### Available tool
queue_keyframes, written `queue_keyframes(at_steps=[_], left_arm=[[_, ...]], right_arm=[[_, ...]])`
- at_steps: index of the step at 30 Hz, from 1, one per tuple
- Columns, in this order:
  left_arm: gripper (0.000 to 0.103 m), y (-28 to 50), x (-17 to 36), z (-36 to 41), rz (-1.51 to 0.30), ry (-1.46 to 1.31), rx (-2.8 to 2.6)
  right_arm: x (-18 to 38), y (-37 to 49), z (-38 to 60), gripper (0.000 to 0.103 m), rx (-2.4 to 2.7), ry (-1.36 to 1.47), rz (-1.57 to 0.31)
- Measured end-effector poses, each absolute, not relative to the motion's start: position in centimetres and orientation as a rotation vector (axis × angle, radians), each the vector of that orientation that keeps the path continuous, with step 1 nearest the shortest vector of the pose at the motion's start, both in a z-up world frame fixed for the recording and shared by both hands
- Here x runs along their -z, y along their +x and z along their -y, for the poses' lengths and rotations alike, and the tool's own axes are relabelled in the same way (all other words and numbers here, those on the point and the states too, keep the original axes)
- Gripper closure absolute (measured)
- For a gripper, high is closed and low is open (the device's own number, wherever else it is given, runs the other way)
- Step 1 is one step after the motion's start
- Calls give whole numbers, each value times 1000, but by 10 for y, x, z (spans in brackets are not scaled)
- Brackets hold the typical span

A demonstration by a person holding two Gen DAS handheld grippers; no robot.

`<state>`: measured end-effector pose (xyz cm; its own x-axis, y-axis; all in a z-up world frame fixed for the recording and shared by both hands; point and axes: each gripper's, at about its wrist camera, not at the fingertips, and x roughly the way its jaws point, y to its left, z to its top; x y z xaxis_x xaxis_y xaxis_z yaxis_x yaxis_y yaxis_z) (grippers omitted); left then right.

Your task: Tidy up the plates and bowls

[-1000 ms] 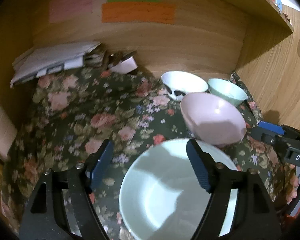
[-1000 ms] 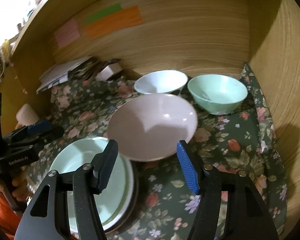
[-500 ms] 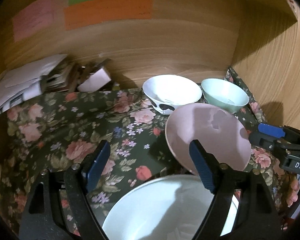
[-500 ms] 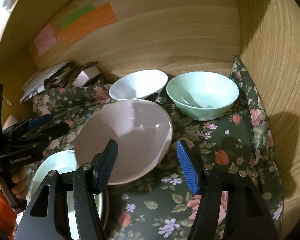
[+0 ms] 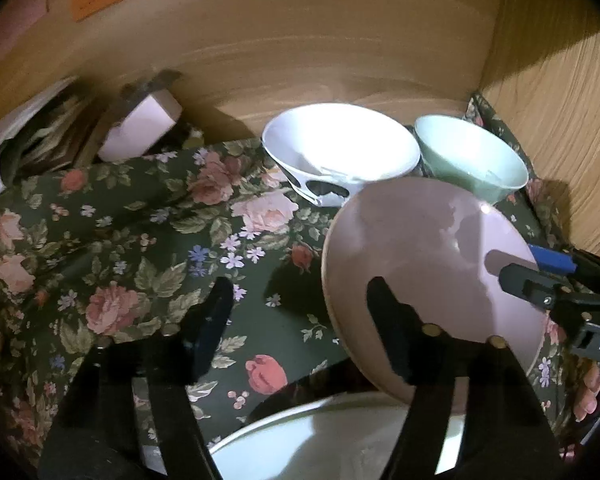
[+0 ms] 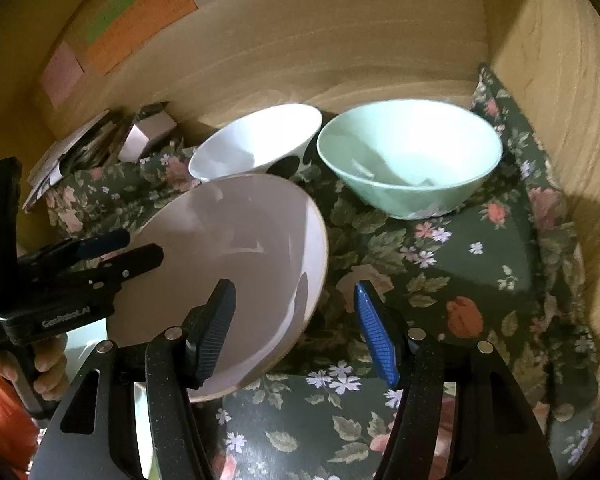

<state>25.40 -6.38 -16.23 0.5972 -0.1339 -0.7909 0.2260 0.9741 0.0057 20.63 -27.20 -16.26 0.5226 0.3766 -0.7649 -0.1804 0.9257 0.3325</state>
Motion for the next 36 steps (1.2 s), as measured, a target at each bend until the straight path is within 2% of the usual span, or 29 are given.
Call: queue_keyframes(at_steps=[5,7,11,15,18,29,36], left_arm=[[55,261,171,68,-948,107,238],[60,263,174,69,-963,102,253],[69,264,180,73,-989,91,284],[77,265,182,78,-996,94,310],[84,262,181,82,-991,107,325],[84,259,177,89,-975,134,330],[84,249,162,91,-936,121,354]], right_arm=[[168,209,272,47,-348,245,-986],[170,209,272,51,-348,249,-994],[177,213,269,67,-365,238,-1022],[177,211,265,76,-382,229,-1018],[175,210,262,76,-377,206,-1013],[172,208,265,77,-349,207,-1011],[149,197,270,77,-329,215,-955]])
